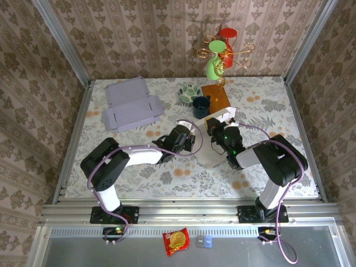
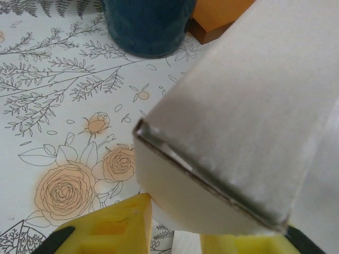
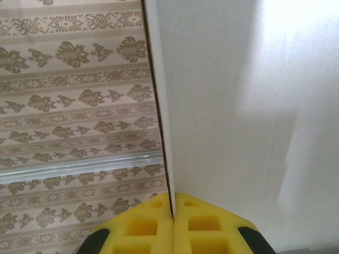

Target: Fold the paper box

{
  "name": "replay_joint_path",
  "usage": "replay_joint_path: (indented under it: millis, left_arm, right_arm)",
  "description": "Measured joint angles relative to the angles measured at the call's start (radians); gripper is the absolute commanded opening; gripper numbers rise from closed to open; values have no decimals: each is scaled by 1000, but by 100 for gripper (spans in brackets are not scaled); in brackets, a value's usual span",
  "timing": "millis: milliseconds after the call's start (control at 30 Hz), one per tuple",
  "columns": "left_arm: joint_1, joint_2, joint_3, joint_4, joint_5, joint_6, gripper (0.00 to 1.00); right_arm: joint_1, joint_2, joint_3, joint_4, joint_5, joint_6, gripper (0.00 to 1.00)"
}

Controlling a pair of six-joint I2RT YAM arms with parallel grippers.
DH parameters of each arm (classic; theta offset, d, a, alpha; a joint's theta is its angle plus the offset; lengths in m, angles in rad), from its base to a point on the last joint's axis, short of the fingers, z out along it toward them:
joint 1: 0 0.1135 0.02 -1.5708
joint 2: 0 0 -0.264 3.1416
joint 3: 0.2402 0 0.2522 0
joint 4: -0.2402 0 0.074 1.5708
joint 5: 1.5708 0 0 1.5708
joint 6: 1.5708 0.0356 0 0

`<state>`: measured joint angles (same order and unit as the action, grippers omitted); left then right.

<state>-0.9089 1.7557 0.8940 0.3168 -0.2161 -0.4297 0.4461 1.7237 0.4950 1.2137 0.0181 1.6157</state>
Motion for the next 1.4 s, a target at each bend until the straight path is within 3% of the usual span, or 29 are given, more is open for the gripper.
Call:
replay_joint_path:
  millis: [767, 933, 1267, 1333, 1400]
  left_arm:
    - [-27, 64, 87, -58, -164, -106, 11]
    - [-27, 69, 98, -72, -177, -124, 0]
    - [-27, 78, 117, -93, -185, -132, 0]
    - [-27, 78, 119, -98, -185, -132, 0]
    - [-27, 78, 123, -106, -185, -132, 0]
  right_arm:
    - [31, -21, 18, -71, 101, 50, 0]
    - [37, -31, 32, -103, 111, 63, 0]
    - [44, -52, 43, -158, 133, 79, 0]
    - [44, -61, 43, -172, 134, 85, 7]
    - [46, -76, 43, -196, 134, 89, 23]
